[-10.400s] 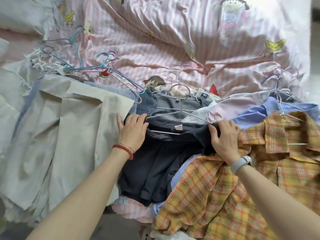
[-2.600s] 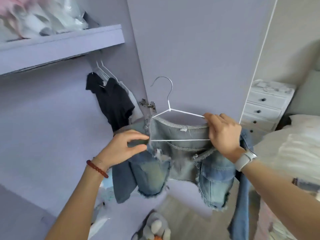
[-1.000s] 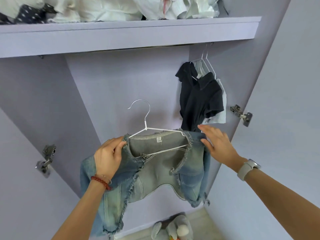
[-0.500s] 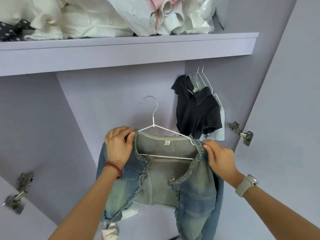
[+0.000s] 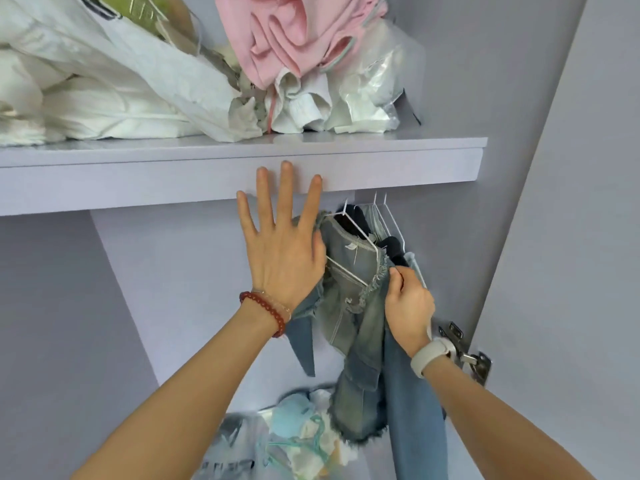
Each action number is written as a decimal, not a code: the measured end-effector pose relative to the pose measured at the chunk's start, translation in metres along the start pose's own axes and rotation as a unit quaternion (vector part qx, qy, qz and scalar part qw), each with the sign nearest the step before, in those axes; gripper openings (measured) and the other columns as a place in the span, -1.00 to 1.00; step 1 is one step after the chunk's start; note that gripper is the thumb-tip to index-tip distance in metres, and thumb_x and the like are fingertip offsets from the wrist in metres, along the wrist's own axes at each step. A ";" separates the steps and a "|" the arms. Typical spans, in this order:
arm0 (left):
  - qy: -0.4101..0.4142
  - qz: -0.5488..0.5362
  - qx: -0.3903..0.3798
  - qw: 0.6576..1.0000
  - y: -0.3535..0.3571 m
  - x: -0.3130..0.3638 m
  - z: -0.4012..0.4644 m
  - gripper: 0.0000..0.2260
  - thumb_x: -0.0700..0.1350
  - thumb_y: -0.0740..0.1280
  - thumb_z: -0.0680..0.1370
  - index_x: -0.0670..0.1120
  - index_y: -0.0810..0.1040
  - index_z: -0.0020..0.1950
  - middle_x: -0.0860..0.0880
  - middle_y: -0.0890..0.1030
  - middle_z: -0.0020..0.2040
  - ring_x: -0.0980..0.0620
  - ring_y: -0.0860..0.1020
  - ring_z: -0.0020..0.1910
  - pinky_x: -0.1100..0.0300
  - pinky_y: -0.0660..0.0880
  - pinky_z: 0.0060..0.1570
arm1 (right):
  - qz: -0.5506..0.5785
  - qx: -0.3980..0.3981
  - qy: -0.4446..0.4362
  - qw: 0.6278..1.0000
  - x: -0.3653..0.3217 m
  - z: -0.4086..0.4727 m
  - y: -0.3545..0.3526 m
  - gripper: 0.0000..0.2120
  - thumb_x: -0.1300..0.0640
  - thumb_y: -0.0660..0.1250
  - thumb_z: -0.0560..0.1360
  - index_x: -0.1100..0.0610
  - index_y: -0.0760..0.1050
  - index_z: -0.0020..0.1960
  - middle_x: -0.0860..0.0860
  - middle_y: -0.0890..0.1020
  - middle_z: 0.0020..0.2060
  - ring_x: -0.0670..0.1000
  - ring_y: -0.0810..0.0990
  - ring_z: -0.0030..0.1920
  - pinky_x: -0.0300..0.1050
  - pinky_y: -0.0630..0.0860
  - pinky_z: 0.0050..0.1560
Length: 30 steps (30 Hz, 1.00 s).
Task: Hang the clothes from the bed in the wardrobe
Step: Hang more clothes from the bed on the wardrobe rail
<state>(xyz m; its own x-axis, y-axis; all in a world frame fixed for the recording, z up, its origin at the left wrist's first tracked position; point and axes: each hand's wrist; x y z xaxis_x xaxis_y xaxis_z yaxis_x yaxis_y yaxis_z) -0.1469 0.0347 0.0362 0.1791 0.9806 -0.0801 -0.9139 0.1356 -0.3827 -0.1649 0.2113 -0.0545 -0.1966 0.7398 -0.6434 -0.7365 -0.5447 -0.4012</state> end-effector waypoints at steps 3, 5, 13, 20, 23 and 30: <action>-0.005 0.047 -0.008 0.999 0.017 -0.006 0.003 -0.34 -0.07 0.34 0.42 -0.04 0.18 0.47 -0.24 0.21 0.46 -0.26 -0.01 0.42 -0.30 -0.03 0.33 | 0.009 0.006 0.019 1.000 0.001 0.029 0.017 -0.75 0.15 0.11 0.59 0.27 0.50 0.07 0.24 0.62 -0.21 0.28 0.56 -0.20 -0.04 0.35 -0.29; -0.004 0.071 -0.001 0.997 0.023 -0.008 0.003 -0.33 -0.06 0.34 0.42 -0.02 0.14 0.48 -0.22 0.20 0.46 -0.25 -0.01 0.42 -0.29 -0.05 0.33 | -0.013 -0.005 0.039 0.999 0.004 0.043 0.028 -0.74 0.14 0.09 0.59 0.27 0.48 0.10 0.26 0.62 -0.19 0.29 0.57 -0.17 -0.02 0.36 -0.29; 0.002 0.089 0.012 0.996 0.028 -0.009 0.002 -0.32 -0.08 0.34 0.41 -0.01 0.14 0.48 -0.19 0.20 0.47 -0.21 0.00 0.44 -0.25 -0.04 0.36 | -0.032 -0.093 0.058 0.993 0.025 0.040 0.056 -0.74 0.11 0.10 0.59 0.24 0.43 0.15 0.25 0.64 -0.15 0.30 0.57 -0.11 -0.05 0.28 -0.29; -0.061 0.012 -0.008 0.998 0.022 0.012 -0.008 -0.37 -0.07 0.28 0.43 -0.01 0.17 0.48 -0.18 0.12 0.49 -0.20 -0.05 0.47 -0.27 -0.11 0.36 | -0.028 -0.119 0.006 0.993 0.027 0.029 0.029 -0.66 0.15 0.18 0.56 0.22 0.38 0.31 0.17 0.46 0.21 0.18 0.43 0.22 0.00 0.36 0.13; -0.067 -0.046 -0.047 0.996 0.024 0.030 -0.037 -0.43 -0.07 0.27 0.44 -0.02 0.25 0.45 -0.18 0.17 0.48 -0.22 0.05 0.47 -0.29 -0.10 0.35 | -0.038 -0.125 -0.055 0.990 0.030 0.005 0.007 -0.62 0.19 0.22 0.54 0.25 0.36 0.33 0.17 0.45 0.27 0.17 0.37 0.29 -0.06 0.25 0.29; -0.020 -0.165 -0.250 0.954 0.027 0.069 -0.145 -0.55 -0.15 0.38 0.44 -0.08 0.44 0.33 -0.20 0.36 0.39 -0.26 0.29 0.38 -0.32 0.17 0.27 | -0.162 -0.113 -0.051 0.979 0.066 -0.108 -0.079 -0.63 0.20 0.21 0.46 0.28 0.47 0.23 0.24 0.52 0.20 0.29 0.48 0.21 0.22 0.40 0.17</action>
<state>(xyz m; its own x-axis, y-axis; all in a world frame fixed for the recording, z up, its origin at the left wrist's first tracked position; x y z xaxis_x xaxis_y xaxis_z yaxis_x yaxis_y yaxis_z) -0.1060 0.0858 -0.1127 0.4039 0.9020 0.1526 -0.5195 0.3635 -0.7733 -0.0496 0.2609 -0.1355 -0.0486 0.9179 -0.3938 -0.6116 -0.3391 -0.7148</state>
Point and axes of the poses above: each hand's wrist, its own z-axis towards the middle knuckle, its own y-axis out of the palm, x = y × z
